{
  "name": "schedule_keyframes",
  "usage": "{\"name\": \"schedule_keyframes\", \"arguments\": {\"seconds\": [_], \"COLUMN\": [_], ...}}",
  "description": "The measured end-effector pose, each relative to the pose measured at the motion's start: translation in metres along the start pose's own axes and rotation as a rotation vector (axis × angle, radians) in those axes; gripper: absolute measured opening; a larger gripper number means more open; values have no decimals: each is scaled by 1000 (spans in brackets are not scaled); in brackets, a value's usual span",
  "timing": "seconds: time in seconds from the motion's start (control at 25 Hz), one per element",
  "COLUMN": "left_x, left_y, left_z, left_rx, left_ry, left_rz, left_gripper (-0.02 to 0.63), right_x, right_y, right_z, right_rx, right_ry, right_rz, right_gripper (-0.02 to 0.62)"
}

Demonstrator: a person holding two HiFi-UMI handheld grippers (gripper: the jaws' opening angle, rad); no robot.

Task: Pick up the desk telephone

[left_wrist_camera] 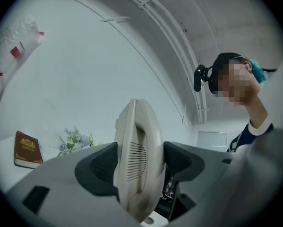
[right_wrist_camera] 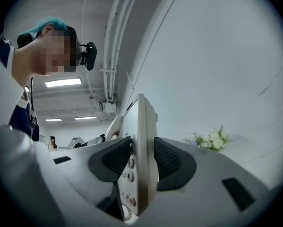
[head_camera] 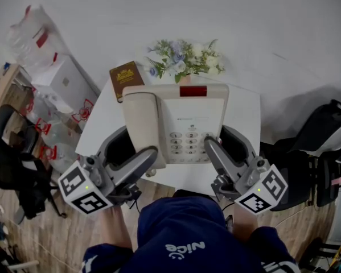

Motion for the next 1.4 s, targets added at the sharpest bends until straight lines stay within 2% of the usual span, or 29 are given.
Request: {"name": "schedule_keyframes", "arguments": {"seconds": [0.56,1.4], "left_x": [7,6], "left_y": [12,5], "left_z": [-28,-25], "left_rx": [-87,-66], "left_ry": [-38,-38], "left_rz": [-35,-38], "left_gripper": [322,322], "right_x": [4,9], "right_y": [22,19], "right_z": [13,16], "right_rx": [52,46], "right_ry": [22,-16], "right_rz": [-72,-31], "right_gripper": [172,170]}}
Point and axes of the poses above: the fingertips, and each gripper's own axes: x backward along the fingers, z to its left, y out of its top, the point moved 8 cm from there along x, backward along the fingers, and after that the axes turned 14 degrees about x, right-handed, at the moved point
